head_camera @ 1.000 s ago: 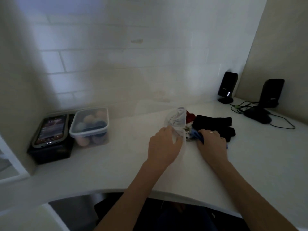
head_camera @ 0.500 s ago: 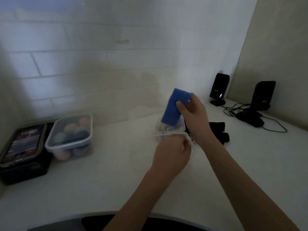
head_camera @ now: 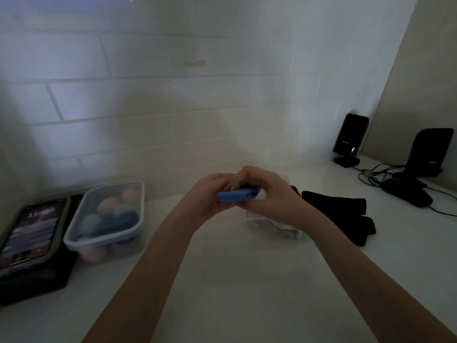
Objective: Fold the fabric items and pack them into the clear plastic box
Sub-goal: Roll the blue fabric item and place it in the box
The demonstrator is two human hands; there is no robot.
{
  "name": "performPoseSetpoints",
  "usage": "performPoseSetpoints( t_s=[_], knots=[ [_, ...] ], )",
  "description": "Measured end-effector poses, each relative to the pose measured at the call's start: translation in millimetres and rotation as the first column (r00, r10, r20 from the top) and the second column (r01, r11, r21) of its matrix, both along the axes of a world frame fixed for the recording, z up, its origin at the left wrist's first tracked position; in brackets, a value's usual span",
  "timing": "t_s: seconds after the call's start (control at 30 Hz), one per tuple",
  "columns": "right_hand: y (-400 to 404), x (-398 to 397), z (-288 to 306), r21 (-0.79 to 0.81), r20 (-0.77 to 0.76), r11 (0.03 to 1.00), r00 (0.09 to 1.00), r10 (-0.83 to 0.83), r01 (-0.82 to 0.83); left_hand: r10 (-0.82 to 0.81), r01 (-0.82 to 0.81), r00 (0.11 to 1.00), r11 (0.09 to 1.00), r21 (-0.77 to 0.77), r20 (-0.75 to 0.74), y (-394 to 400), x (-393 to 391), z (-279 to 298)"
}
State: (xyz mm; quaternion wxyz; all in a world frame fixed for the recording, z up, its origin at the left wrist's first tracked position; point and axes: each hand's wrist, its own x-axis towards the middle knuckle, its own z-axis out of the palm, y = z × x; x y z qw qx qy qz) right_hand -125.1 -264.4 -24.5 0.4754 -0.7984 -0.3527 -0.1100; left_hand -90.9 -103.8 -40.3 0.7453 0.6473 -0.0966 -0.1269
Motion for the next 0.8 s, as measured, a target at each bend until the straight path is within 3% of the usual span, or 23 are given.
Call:
performPoseSetpoints(
  t_s=[0.13,0.2,0.4,0.63,0.8],
  knots=[
    [7,5,-13,0.035,0.104,0.999,0.995,-0.003,-0.001,0.031,-0.028,0.999,0.985,-0.172,0.015,-5,4,-15],
    [8,6,-20,0.032,0.089,0.999,0.996,0.014,-0.017,0.055,-0.056,0.998,0.982,-0.179,-0.010,-9,2,-14],
    [7,5,-25,0.062,0.091,0.998,0.996,-0.022,0.017,-0.086,0.064,0.993,0.969,-0.237,-0.082,-3,-9,-10],
    [21,0,-30,-0.109,0.365,0.990,0.930,-0.045,0.091,-0.138,0.091,0.976,0.961,-0.261,-0.167,-1,-14,-10],
    [19,-3,-29,-0.149,0.416,0.971,0.902,-0.112,0.189,-0.164,0.096,0.967,0.943,-0.318,-0.193,1,-13,-13]
  ],
)
